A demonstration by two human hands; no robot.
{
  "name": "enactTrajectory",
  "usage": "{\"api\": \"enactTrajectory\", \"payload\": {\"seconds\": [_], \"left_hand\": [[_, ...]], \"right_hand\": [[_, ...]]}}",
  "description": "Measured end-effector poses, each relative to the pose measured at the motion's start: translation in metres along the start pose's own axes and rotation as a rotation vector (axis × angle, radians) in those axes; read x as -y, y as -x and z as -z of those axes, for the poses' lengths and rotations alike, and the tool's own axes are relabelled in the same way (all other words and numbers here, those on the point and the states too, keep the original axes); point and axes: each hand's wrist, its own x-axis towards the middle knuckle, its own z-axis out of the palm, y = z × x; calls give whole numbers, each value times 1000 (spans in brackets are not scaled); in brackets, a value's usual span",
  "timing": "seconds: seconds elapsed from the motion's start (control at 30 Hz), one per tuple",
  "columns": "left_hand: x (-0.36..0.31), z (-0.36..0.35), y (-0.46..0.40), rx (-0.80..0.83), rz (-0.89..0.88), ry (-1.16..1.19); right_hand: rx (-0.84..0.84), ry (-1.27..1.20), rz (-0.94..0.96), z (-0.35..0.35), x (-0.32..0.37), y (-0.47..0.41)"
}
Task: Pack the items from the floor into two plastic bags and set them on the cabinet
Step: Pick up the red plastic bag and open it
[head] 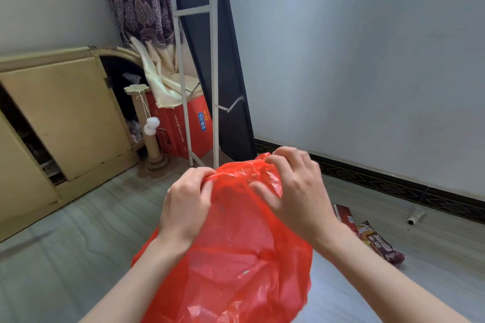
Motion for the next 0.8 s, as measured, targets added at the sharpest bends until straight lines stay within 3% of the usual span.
{"api": "enactTrajectory", "payload": {"seconds": [0.13, 0.33, 0.5, 0.67, 0.8], "left_hand": [[-8, -2, -3, -44, 11, 94], [-13, 3, -4, 112, 61, 335], [8, 12, -9, 84, 86, 269], [38, 13, -12, 89, 148, 169], [60, 1, -7, 172, 163, 63]], "right_hand": [[301, 163, -133, -15, 2, 16], [114, 38, -295, -16, -33, 7], [46, -244, -428, -20, -49, 2], [-40, -446, -745, -20, -75, -8], [67, -498, -635, -20, -85, -5]]}}
